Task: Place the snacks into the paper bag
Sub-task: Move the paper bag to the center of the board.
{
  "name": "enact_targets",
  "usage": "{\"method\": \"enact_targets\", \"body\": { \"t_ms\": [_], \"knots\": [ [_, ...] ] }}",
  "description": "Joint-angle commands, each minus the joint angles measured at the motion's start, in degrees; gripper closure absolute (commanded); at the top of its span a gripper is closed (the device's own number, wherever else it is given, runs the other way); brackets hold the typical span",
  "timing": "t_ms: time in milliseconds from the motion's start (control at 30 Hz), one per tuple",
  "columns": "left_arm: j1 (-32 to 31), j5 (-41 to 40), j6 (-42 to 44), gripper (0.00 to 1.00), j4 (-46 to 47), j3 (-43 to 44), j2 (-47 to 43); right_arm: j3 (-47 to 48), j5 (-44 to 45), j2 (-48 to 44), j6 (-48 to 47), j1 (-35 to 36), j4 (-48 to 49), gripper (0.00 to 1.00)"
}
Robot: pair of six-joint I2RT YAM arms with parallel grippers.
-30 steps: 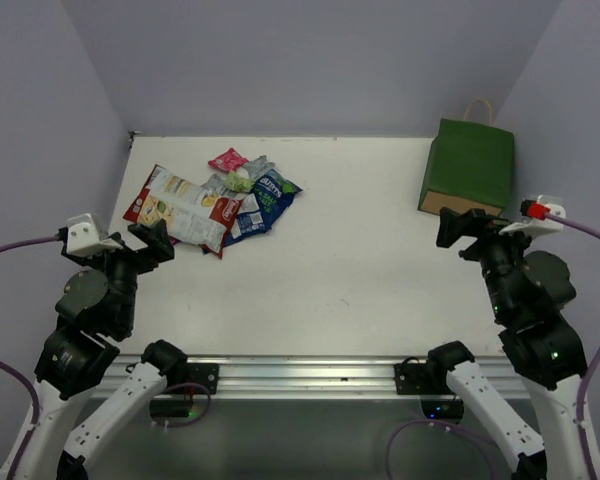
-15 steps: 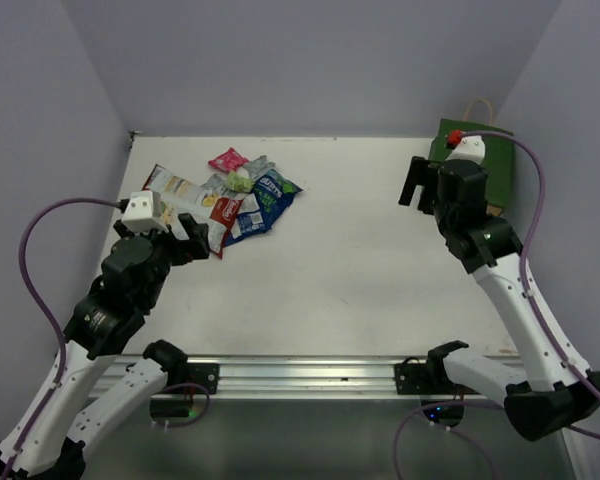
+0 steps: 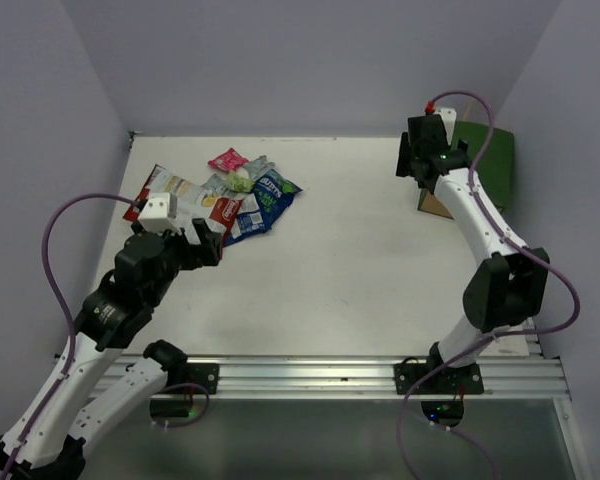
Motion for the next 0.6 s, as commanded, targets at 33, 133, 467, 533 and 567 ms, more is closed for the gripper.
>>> {"method": "enact_targets", "body": {
  "t_ms": [33,133,467,533,567],
  "knots": [
    [0.0,1.3,-0.8,0.00,-0.3,-0.5,0.6,5.6,1.7,7.1,-0.6,-3.6,-1.0,0.03],
    [0.0,1.4,-0.8,0.00,-1.1,-0.3,1.1,7.1,1.5,10.5,-1.7,-4.6,0.8,0.12],
    [0.0,0.8,-1.3,0.00,-1.7,-0.5,1.1,16.4,0.6,24.3,-4.4,-7.5,1.9,0.35],
    [0.0,0.7,-1.5,0.00,-1.7,-0.5,1.4,17.6,1.0,25.9,-4.5,-7.6,2.2,0.39],
    [0.0,0.7,-1.5,0.00,-1.7,-0.5,1.4,17.8,1.4,26.4,-4.6,-7.6,2.4,0.40]
  ]
}}
